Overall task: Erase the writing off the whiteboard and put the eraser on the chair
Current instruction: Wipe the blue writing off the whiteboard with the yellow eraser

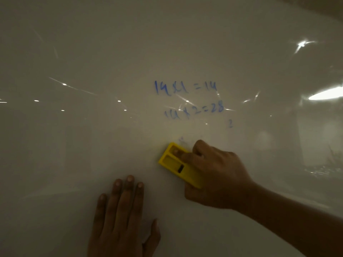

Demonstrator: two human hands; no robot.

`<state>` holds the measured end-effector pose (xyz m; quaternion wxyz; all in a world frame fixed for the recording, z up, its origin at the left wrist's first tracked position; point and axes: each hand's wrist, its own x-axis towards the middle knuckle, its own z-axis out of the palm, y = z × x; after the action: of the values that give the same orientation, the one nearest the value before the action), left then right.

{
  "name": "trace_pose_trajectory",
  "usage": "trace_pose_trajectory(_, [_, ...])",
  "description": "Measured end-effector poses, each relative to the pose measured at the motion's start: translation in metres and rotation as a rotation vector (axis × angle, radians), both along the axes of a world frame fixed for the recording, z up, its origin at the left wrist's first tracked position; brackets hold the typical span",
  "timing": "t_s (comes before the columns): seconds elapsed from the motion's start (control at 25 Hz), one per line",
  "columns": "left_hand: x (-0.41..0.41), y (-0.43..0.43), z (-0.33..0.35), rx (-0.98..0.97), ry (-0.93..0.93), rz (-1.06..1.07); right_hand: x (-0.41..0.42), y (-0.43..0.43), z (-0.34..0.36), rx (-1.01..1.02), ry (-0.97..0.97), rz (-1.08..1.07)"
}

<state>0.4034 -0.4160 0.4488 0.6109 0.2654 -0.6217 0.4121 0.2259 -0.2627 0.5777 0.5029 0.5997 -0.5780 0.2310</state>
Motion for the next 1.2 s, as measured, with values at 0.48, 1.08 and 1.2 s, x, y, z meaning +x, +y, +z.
trace_pose_trajectory(0.48, [0.000,-0.001,-0.001,0.017,-0.003,-0.009,-0.038,0.012,0.027,-0.292,-0.301,-0.013])
trace_pose_trajectory(1.08, [-0.001,-0.004,-0.001,0.005,0.009,-0.017,-0.079,0.021,-0.006,-0.172,-0.133,-0.045])
trace_pose_trajectory(1.2, [-0.003,-0.004,-0.001,0.004,0.014,-0.020,-0.101,0.025,0.007,-0.409,-0.509,-0.021])
